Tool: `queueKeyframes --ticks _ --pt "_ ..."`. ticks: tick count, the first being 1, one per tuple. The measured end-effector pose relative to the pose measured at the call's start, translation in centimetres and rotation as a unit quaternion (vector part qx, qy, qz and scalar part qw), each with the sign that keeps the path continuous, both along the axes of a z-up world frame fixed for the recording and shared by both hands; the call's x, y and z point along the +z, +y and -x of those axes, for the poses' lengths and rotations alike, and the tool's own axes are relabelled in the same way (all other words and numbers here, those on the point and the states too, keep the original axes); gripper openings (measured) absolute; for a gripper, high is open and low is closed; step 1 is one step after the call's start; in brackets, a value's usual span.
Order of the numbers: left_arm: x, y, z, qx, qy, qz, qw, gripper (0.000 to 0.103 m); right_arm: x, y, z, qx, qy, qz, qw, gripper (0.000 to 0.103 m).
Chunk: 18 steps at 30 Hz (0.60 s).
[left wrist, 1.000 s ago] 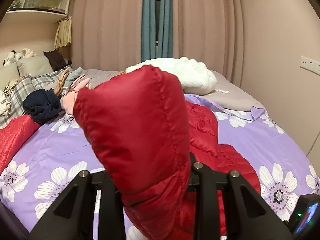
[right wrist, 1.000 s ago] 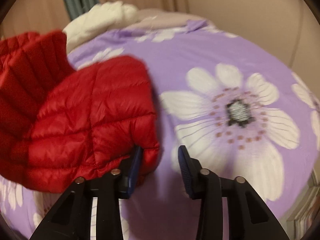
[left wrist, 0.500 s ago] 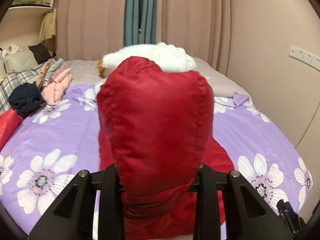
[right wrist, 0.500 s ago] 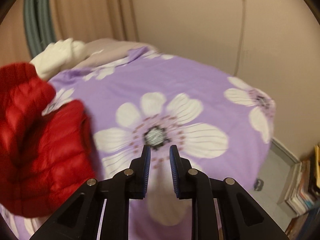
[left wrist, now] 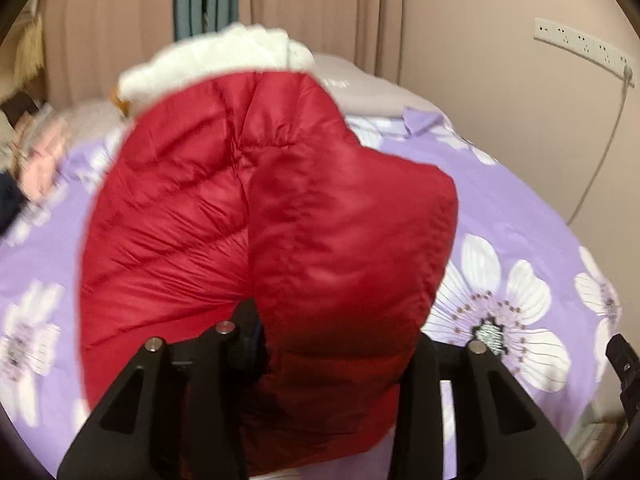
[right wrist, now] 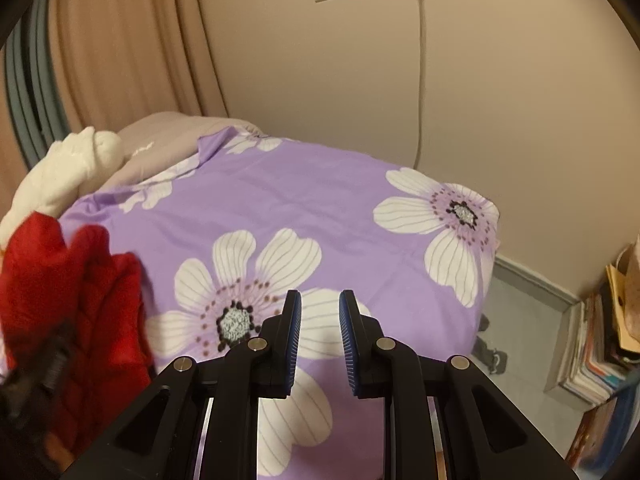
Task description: Fold large clothes
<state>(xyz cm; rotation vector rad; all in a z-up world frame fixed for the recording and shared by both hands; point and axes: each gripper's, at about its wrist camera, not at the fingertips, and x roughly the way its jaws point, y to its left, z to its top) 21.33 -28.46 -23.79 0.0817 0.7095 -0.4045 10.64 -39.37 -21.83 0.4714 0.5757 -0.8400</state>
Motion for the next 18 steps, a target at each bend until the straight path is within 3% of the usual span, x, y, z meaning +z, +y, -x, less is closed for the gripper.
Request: queueKeyframes --ticks 7,11,16,18 --pt "-1.3 -0.9 0.2 -0.002 -0.013 -0.037 0.9992 0.042 0.3 0.4 -0.6 0.020 -0.003 0.007 1.000 0.022" --pt "-1.3 -0.3 -0.4 0.001 0.004 -0.018 0.9998 0.042 0.5 1.0 -0.8 0.018 -0.002 0.020 1.000 0.022" --pt "-0.8 1.2 -1.1 0.010 0.050 0.043 0.9978 0.042 1.1 1.4 -0.9 0.025 -0.014 0.020 0.999 0.022" --pt "-0.1 1.6 -0.9 0.007 0.052 0.040 0.9978 0.043 1.7 1.5 -0.9 0.031 -0.020 0.022 0.999 0.022"
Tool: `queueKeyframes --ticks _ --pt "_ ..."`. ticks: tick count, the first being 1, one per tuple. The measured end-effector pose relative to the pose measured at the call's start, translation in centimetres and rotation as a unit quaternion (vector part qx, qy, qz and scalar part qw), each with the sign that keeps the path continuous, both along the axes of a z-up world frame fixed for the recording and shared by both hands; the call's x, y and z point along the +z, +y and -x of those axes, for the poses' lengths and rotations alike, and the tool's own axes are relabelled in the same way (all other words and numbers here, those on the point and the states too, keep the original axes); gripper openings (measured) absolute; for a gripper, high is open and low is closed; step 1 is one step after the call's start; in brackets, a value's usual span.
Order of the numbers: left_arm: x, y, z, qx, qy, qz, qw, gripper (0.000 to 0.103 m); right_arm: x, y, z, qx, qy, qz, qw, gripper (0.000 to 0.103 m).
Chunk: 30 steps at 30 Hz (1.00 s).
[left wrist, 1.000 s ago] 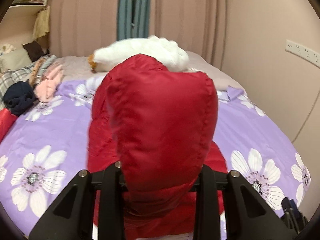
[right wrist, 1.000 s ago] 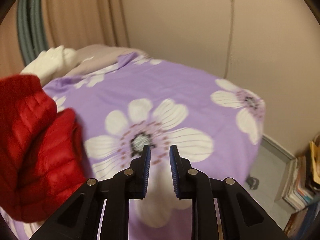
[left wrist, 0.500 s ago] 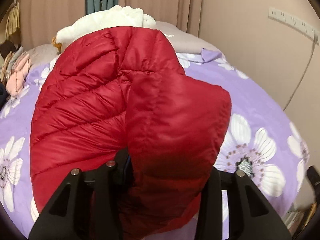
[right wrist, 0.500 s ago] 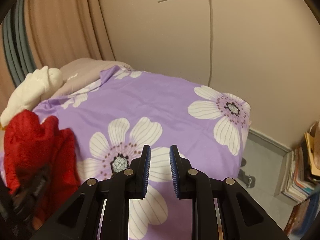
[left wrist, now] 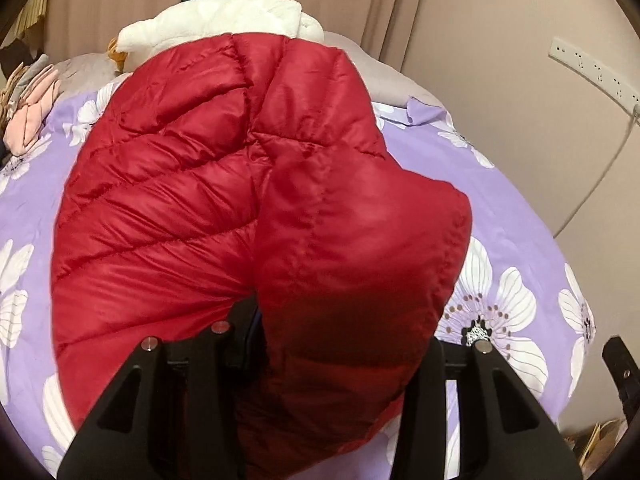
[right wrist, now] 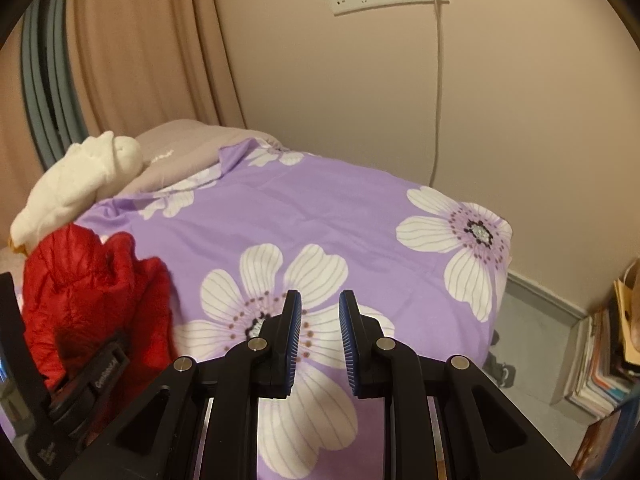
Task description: Fold large clothes
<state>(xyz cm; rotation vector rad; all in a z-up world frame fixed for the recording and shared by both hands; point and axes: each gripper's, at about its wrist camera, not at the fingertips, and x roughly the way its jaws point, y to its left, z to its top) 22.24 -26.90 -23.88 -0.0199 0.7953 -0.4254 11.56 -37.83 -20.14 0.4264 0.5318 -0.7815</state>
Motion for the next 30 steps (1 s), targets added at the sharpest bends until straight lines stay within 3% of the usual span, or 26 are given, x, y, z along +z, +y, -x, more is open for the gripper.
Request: queueKeyframes --ticks 2,3,6,12,18,22,25,27,30 --pt "0.9 0.1 0.6 -0.005 -0.005 -0.007 1.0000 0.048 0.5 0.0 0.0 0.004 -0.005 0.000 1.000 0.022" --pt "1.7 0.4 1.0 -0.015 -0.003 0.002 0.9999 0.056 0.7 0.0 0.0 0.006 -0.007 -0.002 1.000 0.022" --pt "3.8 1.2 1.5 -0.029 0.001 0.031 0.9991 0.065 1.5 0.1 0.0 0.009 -0.016 -0.005 1.000 0.022" --pt "7.5 3.6 3.5 -0.041 -0.012 0.058 0.9974 0.066 2.5 1.6 -0.6 0.023 -0.017 0.007 1.000 0.022" --pt "11.8 7.5 6.7 -0.070 -0.034 0.110 0.9909 0.066 3.4 4.0 -1.5 0.045 -0.015 0.020 0.999 0.022" --pt "13.9 11.1 7.7 -0.030 -0.084 0.129 0.9875 0.067 4.2 5.5 -2.3 0.068 -0.021 0.028 0.997 0.022" --pt "14.0 13.4 6.6 0.046 -0.102 0.109 0.9878 0.063 4.8 6.9 -3.2 0.079 -0.024 0.034 0.996 0.022" --pt "13.7 14.7 6.0 0.081 -0.104 0.096 0.9866 0.055 5.2 7.8 -3.9 0.092 -0.027 0.032 0.995 0.022" --pt "12.7 16.5 5.0 0.100 -0.083 0.115 0.9848 0.049 5.7 9.2 -4.9 0.106 -0.027 0.045 0.993 0.022"
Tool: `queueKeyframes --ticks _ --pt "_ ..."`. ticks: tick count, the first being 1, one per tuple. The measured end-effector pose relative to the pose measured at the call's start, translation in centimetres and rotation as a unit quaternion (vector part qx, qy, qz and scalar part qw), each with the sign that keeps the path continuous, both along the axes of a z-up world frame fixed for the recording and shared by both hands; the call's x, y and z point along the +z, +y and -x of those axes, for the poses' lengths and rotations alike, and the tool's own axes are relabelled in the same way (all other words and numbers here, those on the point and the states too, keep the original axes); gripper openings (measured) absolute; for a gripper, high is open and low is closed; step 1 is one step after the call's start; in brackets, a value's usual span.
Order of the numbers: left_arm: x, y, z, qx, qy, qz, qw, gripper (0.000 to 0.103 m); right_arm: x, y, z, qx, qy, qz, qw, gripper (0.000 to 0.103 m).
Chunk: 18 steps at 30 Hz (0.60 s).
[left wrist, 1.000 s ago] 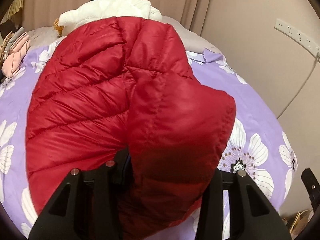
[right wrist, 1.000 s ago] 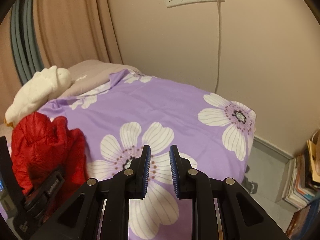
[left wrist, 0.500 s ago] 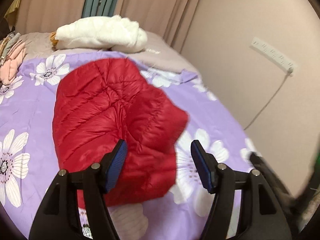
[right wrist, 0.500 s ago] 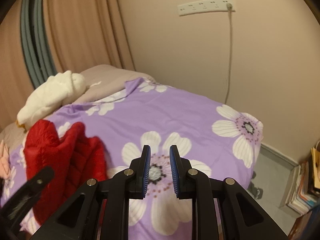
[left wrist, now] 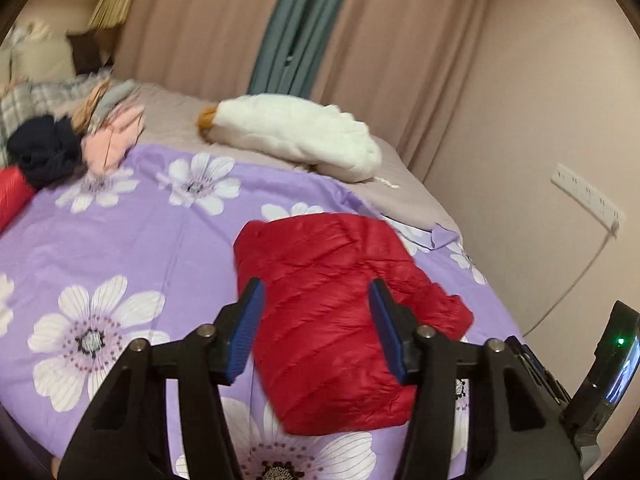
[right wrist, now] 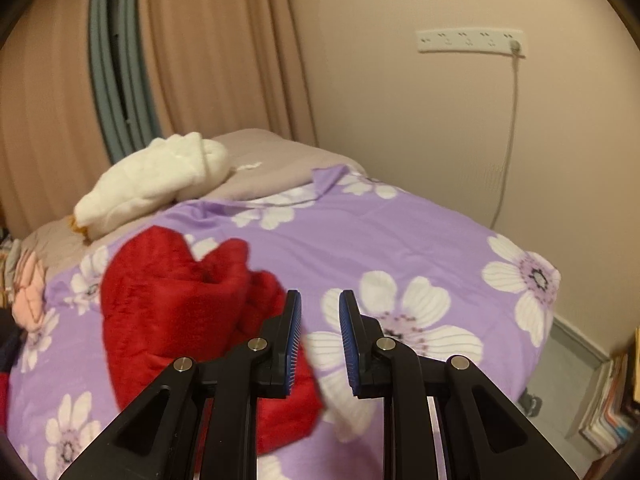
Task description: Fold large clothes
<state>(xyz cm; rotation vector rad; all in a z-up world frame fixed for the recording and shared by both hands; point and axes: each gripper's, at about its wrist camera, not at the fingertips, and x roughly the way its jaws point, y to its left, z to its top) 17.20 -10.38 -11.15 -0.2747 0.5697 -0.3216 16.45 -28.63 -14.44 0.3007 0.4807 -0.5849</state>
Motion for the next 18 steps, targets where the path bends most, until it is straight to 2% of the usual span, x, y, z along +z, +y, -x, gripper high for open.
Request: queueKeyframes --ticks 3,8,14,18 --pt "-0.7 1.1 -0.8 0.023 0.015 0.010 0.9996 0.043 0.4 1.2 -0.9 0.016 0.000 0.008 1.000 0.022" --pt "-1.6 2.8 -2.5 0.073 0.015 -0.011 0.9972 0.032 1.1 2.9 -2.4 0.032 0.000 0.019 0.999 0.022" --pt "-2.5 3.8 -6.1 0.109 0.030 -0.008 0.9936 0.028 1.4 4.0 -5.6 0.048 0.001 0.014 0.999 0.022" --pt "-2.3 3.2 -9.1 0.138 0.017 -0.029 0.9899 0.028 1.8 4.2 -8.3 0.058 -0.004 0.004 0.998 0.022"
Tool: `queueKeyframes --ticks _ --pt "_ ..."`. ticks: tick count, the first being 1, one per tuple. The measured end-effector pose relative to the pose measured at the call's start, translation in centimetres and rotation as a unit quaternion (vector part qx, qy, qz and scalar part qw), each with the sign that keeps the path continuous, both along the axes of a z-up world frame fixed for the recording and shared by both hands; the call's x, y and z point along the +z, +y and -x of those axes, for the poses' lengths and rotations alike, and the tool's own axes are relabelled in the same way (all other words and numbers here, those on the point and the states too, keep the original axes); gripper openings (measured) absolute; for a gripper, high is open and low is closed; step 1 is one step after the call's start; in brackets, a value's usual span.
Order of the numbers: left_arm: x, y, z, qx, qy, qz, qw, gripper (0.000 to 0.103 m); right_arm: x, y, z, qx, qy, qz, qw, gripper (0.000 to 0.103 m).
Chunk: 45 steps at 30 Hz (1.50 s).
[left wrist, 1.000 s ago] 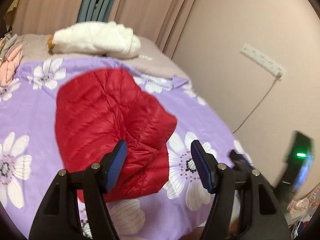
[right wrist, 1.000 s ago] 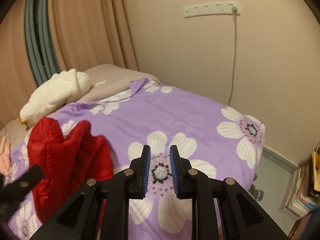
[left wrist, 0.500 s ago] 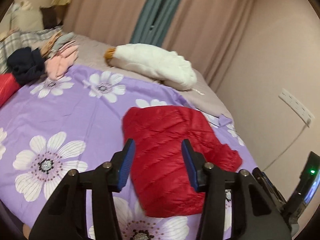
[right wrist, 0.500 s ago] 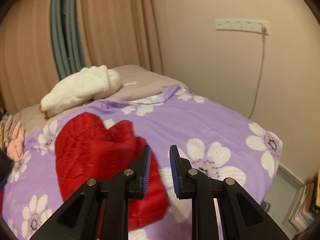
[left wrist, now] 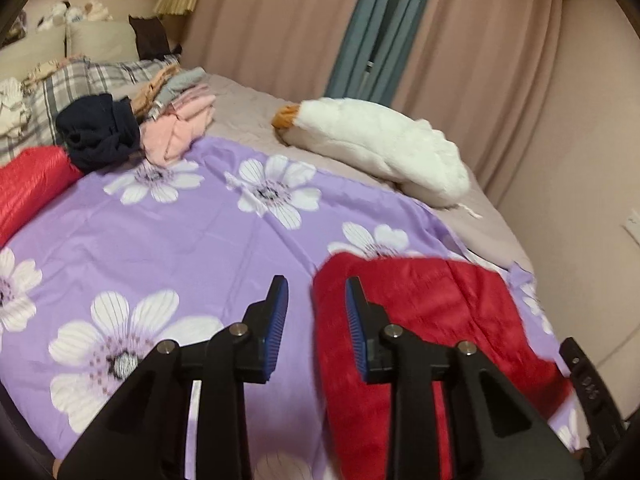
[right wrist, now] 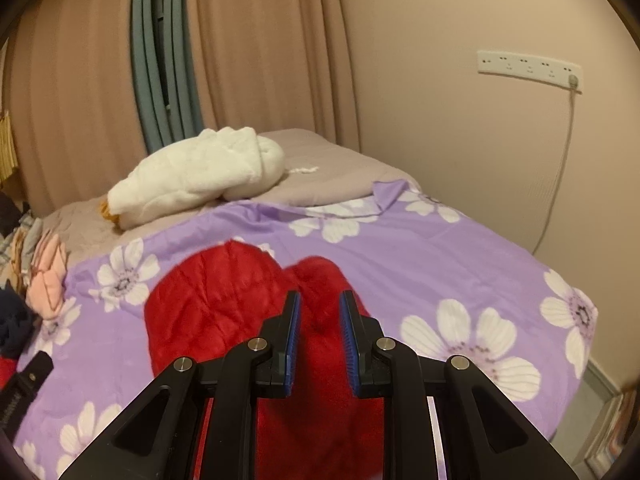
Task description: Fold large clothes
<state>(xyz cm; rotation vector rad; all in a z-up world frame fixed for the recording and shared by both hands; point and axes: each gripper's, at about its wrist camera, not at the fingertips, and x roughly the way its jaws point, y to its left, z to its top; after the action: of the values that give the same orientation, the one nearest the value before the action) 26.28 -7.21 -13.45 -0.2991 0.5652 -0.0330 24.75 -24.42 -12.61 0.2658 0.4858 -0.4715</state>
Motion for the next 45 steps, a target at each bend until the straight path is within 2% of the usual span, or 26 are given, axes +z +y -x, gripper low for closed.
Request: queueKeyframes --ticks 2,6,9,11,13,16,19,22,24,30,45 --pt "-0.1 -0.6 -2.0 0.014 0.000 -0.010 0.9999 0.028 0.1 -0.2 -2.1 0.007 -0.002 -0.014 1.000 0.022" --pt "-0.7 -1.9 -5.9 0.025 0.004 -0.017 0.9995 0.028 -0.5 -0.8 -6.6 0.013 0.006 -0.009 1.000 0.022" --pt "-2.2 -3.0 -8.6 0.033 0.017 -0.019 0.9991 0.028 -3.4 -2.6 -8.9 -0.014 0.055 0.004 0.998 0.022" --pt "-3.3 -3.8 -10.0 0.030 0.029 -0.017 0.9990 0.028 -6.2 -4.9 -9.3 -0.037 0.077 -0.018 0.996 0.022" --pt "-5.2 -4.8 -11.5 0.021 0.048 -0.016 0.9985 0.029 -8.4 -6.7 -9.8 -0.060 0.105 -0.035 0.992 0.022" --pt "-8.8 -6.4 -13.2 0.017 0.079 -0.039 0.9960 0.031 -11.3 -8.9 -10.4 -0.078 0.123 -0.038 0.989 0.022" --pt "-12.7 -6.6 -15.0 0.022 0.135 -0.035 0.9900 0.033 -12.8 -9.6 -10.7 -0.078 0.122 -0.050 0.988 0.022" --pt "-14.8 -6.1 -16.3 0.022 0.157 -0.019 0.9871 0.037 -14.0 -8.8 -10.9 -0.079 0.108 -0.038 0.990 0.022" --pt "-14.9 -6.3 -16.3 0.031 0.153 -0.025 0.9874 0.037 -15.0 -9.2 -11.4 -0.077 0.107 -0.050 0.990 0.022" --pt "-15.4 -8.2 -16.6 0.044 0.149 -0.075 0.9850 0.037 -16.1 -10.5 -12.5 -0.066 0.106 -0.076 0.989 0.022" --pt "-15.7 -7.9 -16.7 0.045 0.152 -0.070 0.9848 0.038 -16.3 -10.5 -12.8 -0.066 0.105 -0.075 0.989 0.022"
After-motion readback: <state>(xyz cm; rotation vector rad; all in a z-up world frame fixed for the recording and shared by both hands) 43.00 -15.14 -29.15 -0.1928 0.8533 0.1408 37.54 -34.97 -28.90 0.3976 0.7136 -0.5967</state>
